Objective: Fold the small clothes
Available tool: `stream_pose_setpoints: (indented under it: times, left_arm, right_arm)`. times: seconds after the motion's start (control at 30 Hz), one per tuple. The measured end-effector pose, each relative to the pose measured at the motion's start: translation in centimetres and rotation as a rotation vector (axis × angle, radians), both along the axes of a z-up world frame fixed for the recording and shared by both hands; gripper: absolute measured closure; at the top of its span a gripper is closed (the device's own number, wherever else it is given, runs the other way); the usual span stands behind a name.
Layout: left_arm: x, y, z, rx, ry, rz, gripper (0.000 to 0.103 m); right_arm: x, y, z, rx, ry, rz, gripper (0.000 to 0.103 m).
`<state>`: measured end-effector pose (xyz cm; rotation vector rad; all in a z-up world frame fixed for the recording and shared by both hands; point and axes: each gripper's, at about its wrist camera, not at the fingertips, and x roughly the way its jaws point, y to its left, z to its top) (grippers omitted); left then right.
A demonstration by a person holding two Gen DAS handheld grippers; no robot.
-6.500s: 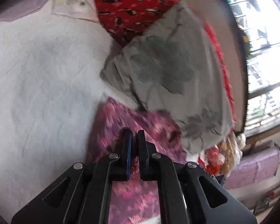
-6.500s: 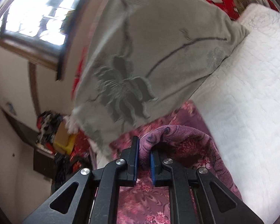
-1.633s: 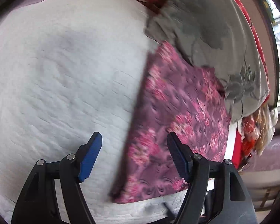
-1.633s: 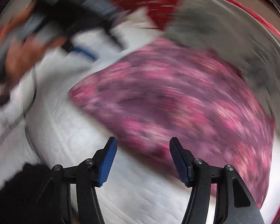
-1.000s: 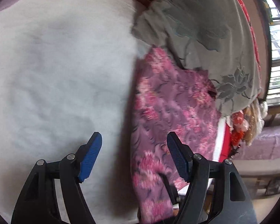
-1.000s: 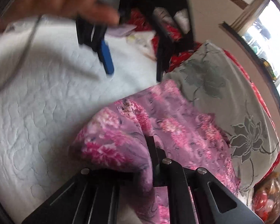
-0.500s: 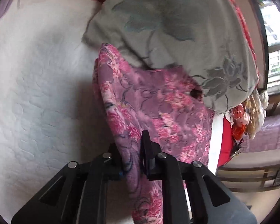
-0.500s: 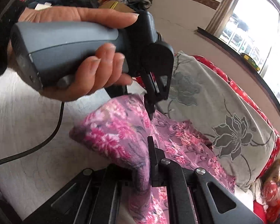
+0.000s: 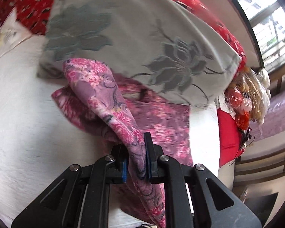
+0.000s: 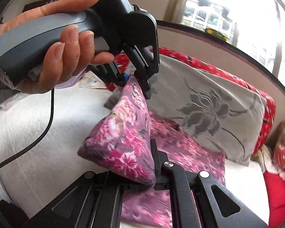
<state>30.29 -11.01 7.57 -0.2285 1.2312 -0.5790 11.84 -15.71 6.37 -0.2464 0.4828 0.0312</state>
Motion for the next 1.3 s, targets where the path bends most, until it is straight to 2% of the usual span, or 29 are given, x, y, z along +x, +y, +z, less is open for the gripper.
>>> stream_pose_setpoints:
  times: [0.37,0.67,0.77,0.87,1.0,1.07,1.17,1.23,1.3]
  left_arm:
    - [-3.4,-10.5,-0.5,0.02,0.008,-0.116,0.091]
    - [-3.7,-18.3,-3.9,0.103,0.05,-0.19,0.091]
    - [-3.7,-19.7,-5.0,0.107,0.068,-0.195,0.087]
    - [-3.5,-19.6,-4.9,0.055,0.077,-0.175,0.077]
    - [-2.8,-17.5,-3.1,0.008,0.023,-0.129,0.052]
    - [-2.1,-15.8,-2.5,0.033,-0.021,-0.104,0.05]
    - [-1.4,-12.7,-3.1,0.088,-0.046,-0.084,0.05]
    - [-1.1,-10.7,-4.3,0.139,-0.054,-0.071,0.05]
    - [-1.2,-9.2,-5.6,0.169,-0.05,-0.056,0.05]
  right_arm:
    - [-4.2,-9.1,-0.8,0.212,0.046,-0.157,0.097]
    - [-5.7,-14.8,-2.3,0.307,0.101,-0.25,0.097]
    - [-5.7,-16.3,-3.3,0.358,0.144,-0.267,0.097]
    - [-5.3,-17.7,-4.5,0.428,0.195,-0.28,0.097]
    - [-4.3,-19.9,-6.9,0.544,0.28,-0.32,0.096]
    - [-4.0,-21.4,-8.7,0.641,0.338,-0.347,0.088]
    - [-4.6,-22.8,-9.4,0.708,0.381,-0.37,0.082]
    - [-5.8,-24.1,-8.5,0.757,0.349,-0.384,0.079]
    - [-6.7,-26.6,-6.6,0.83,0.254,-0.419,0.074]
